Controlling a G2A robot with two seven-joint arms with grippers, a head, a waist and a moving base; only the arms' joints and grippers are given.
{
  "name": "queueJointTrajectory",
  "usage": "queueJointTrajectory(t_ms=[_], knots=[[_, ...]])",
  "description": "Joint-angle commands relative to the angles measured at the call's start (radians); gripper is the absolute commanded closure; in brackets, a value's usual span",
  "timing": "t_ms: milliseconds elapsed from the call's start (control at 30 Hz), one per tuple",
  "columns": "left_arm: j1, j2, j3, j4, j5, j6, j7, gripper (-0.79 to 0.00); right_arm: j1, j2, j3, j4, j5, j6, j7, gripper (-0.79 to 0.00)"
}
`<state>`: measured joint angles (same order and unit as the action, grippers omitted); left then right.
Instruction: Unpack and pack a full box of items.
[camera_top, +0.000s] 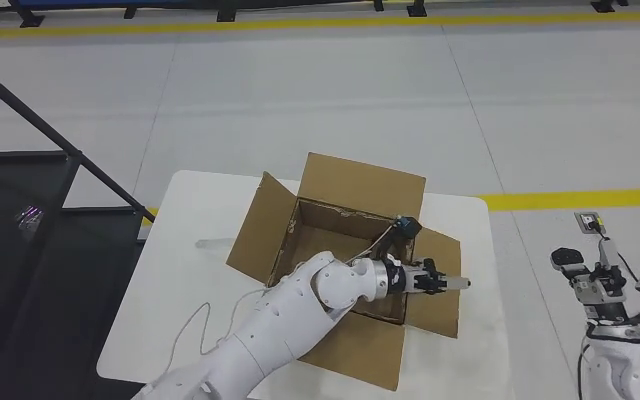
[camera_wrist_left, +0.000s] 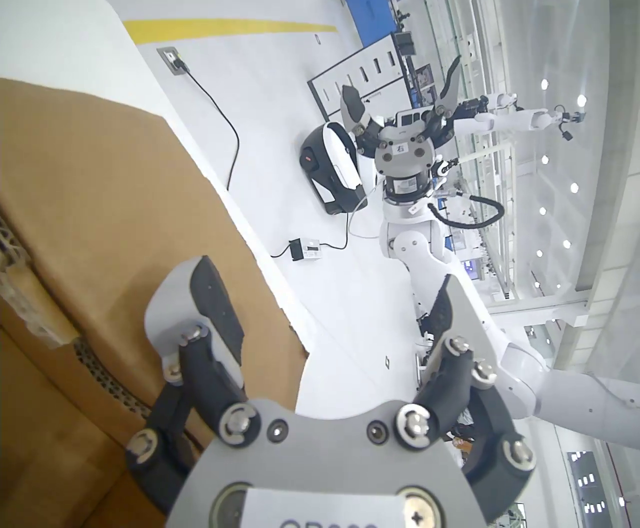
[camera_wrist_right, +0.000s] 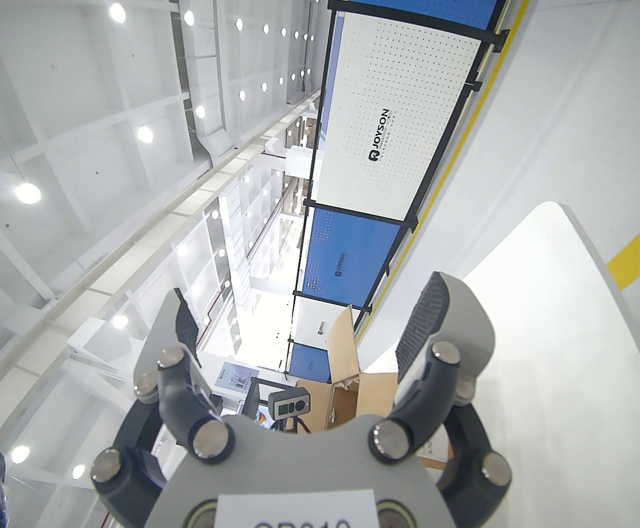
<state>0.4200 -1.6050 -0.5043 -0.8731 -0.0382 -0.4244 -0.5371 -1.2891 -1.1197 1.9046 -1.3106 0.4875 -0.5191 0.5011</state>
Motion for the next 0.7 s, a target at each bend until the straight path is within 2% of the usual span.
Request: queueJointTrajectory(t_ms=[0, 167, 333, 533, 567, 667], knots=[[0.002, 0.002, -0.021, -0.011, 0.0, -0.022, 0.009, -0.785, 0.0, 0.0, 0.0, 0.0, 0.0, 0.0, 0.0, -0.785], [0.024, 0.029, -0.084, -0.099, 0.043, -0.024, 0.013, -0.785, -0.004, 0.0, 0.0, -0.019, -0.017, -0.002, -0.014, -0.785], [0.113, 0.094, -0.223, -0.32, 0.152, 0.024, 0.032, -0.785, -0.011, 0.002, -0.015, -0.124, -0.149, -0.065, -0.018, -0.785], [0.319, 0.182, -0.471, -0.68, 0.312, 0.113, 0.038, -0.785, 0.02, 0.007, -0.059, -0.222, -0.332, -0.058, -0.011, -0.785], [0.376, 0.199, -0.54, -0.767, 0.341, 0.134, 0.034, -0.785, 0.031, 0.009, -0.076, -0.249, -0.383, -0.054, 0.007, -0.785], [0.505, 0.23, -0.681, -0.938, 0.385, 0.172, 0.023, -0.785, 0.055, 0.013, -0.115, -0.305, -0.517, -0.044, 0.038, -0.785]])
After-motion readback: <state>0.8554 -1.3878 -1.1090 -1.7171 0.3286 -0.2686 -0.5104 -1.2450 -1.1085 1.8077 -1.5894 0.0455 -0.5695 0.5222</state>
